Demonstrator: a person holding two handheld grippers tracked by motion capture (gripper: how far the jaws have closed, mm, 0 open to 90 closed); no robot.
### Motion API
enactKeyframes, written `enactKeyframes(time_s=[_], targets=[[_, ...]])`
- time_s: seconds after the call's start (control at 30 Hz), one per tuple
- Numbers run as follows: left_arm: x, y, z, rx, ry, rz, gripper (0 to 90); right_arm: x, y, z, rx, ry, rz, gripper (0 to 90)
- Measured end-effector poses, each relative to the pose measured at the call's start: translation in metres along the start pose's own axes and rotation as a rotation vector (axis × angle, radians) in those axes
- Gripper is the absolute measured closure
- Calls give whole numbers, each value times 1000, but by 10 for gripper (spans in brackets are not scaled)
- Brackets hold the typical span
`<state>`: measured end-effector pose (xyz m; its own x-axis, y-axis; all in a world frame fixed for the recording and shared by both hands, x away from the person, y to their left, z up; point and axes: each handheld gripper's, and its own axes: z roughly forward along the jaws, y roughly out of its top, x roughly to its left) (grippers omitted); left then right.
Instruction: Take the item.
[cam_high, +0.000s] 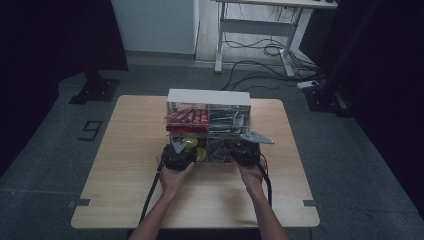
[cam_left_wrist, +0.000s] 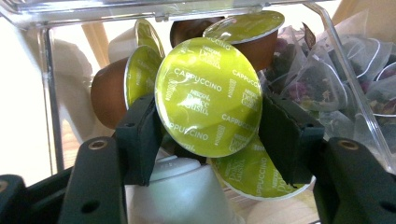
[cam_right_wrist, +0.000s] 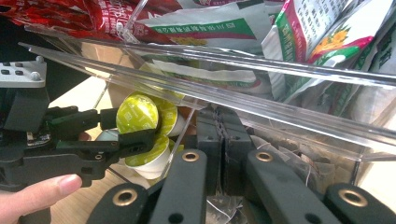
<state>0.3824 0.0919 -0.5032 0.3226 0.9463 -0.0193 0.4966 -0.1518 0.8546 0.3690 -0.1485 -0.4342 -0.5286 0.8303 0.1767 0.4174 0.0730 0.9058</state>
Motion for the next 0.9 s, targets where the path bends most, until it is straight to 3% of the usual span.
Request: enactKeyframes(time_s=[0.2, 0.27, 0.3, 0.4, 0.7, 0.83, 0.9], targets=[[1, -1, -4, -24, -4, -3, 415, 0, 0, -1, -1, 1, 2, 876], [2, -1, -7, -33, -9, 0, 460, 0, 0, -1, -2, 0, 2, 876], [2, -2, -10, -61, -8, -5, 543, 0, 0, -1, -2, 1, 3, 876], [2, -2, -11, -56, -14, -3, 539, -1, 0, 0, -3, 1, 0, 876], [-1, -1, -2, -26, -9, -15, 383, 0, 0, 1, 1, -1, 1, 876], [-5, 1, 1, -20, 8, -20, 360, 0, 0, 1, 2, -2, 0, 876], [-7, 1, 2, -23, 35, -11, 359, 0, 0, 1, 2, -3, -1, 876]])
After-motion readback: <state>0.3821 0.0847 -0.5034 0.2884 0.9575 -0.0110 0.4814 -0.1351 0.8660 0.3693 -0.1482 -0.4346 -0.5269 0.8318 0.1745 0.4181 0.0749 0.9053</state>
